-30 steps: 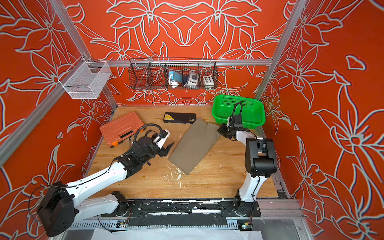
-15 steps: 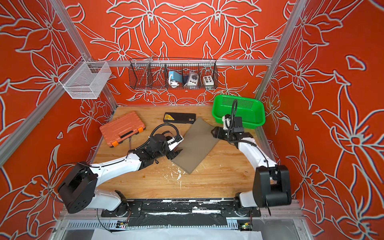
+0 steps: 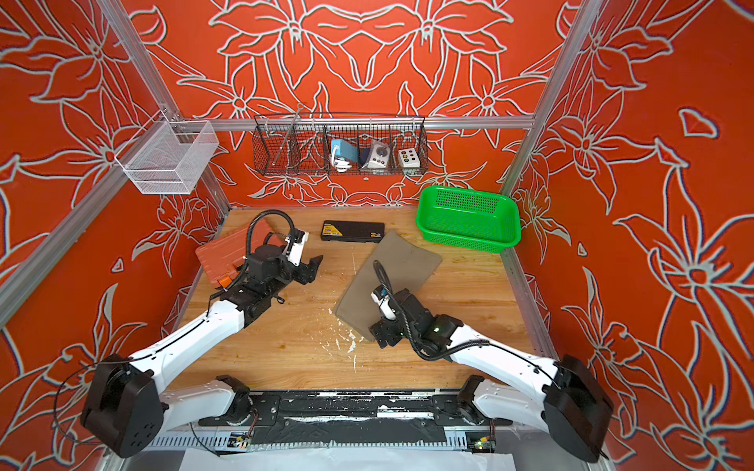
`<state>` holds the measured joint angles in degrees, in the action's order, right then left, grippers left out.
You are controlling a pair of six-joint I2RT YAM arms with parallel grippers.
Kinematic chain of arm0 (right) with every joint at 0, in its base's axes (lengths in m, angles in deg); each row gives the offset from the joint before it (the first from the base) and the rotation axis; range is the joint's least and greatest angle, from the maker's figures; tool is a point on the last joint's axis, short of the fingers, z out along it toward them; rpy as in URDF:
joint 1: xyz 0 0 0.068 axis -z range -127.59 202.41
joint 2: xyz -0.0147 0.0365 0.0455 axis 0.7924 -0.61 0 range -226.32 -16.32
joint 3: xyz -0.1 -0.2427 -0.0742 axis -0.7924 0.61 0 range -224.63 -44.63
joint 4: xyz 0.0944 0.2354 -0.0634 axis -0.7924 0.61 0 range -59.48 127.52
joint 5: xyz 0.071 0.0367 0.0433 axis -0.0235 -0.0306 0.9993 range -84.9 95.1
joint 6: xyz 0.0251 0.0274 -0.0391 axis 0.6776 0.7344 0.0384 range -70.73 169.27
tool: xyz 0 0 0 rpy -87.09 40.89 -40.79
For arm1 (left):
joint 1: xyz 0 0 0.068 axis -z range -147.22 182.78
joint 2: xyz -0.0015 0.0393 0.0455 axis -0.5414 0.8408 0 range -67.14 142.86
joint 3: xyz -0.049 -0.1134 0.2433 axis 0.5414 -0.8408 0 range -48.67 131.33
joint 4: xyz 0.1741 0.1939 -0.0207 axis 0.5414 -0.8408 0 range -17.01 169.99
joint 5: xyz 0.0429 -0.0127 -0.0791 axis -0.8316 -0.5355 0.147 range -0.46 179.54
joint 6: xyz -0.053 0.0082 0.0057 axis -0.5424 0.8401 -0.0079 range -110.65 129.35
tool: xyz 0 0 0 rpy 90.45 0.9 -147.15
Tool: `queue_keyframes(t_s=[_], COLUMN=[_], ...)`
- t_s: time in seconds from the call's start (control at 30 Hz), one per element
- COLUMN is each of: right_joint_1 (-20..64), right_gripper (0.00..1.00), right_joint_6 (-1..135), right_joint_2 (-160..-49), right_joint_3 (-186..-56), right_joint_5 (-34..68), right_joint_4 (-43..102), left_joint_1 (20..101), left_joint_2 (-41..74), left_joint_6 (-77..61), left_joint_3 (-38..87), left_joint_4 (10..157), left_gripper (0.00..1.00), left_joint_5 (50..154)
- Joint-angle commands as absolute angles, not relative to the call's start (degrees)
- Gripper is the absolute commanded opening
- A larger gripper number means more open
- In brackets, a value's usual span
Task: Roll up the skirts
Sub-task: Roll the skirt at the center of the board.
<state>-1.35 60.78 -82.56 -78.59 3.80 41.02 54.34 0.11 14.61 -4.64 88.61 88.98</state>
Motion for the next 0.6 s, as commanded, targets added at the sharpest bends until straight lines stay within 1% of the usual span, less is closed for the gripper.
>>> queue_keyframes(t_s=[0.0, 0.13, 0.27, 0.4, 0.47, 0.57], right_joint_1=[-6.5, -9.9, -10.1, -11.0, -11.4, -11.5], right_gripper=[0.93, 0.93, 0.93, 0.92, 0.91, 0.86], right_joint_6=[56.3, 55.8, 56.1, 55.3, 55.3, 56.7], right_joint_2=[-89.0, -96.6, -99.4, -104.4, -107.1, -110.5], right_joint_3=[-78.8, -81.0, -81.9, -84.4, -85.6, -87.3], right_joint_5=[-6.3, -11.8, -12.7, -14.6, -15.9, -17.7], right_joint_4=[36.9, 34.7, 33.9, 35.3, 36.2, 37.8], left_joint_1=[53.8, 53.3, 53.2, 53.2, 53.2, 53.2], left_joint_2=[-1.6, -3.4, -4.6, -4.7, -4.5, -4.2], left_joint_6=[10.3, 9.7, 9.9, 9.6, 9.7, 10.1], left_joint_3=[-4.7, -5.3, -6.9, -8.5, -8.6, -8.1], left_joint_4=[86.6, 85.7, 86.6, 88.1, 88.2, 87.7], left_gripper=[0.75, 0.75, 0.76, 0.76, 0.76, 0.76], left_joint_5=[88.1, 87.3, 86.9, 87.2, 87.1, 86.7])
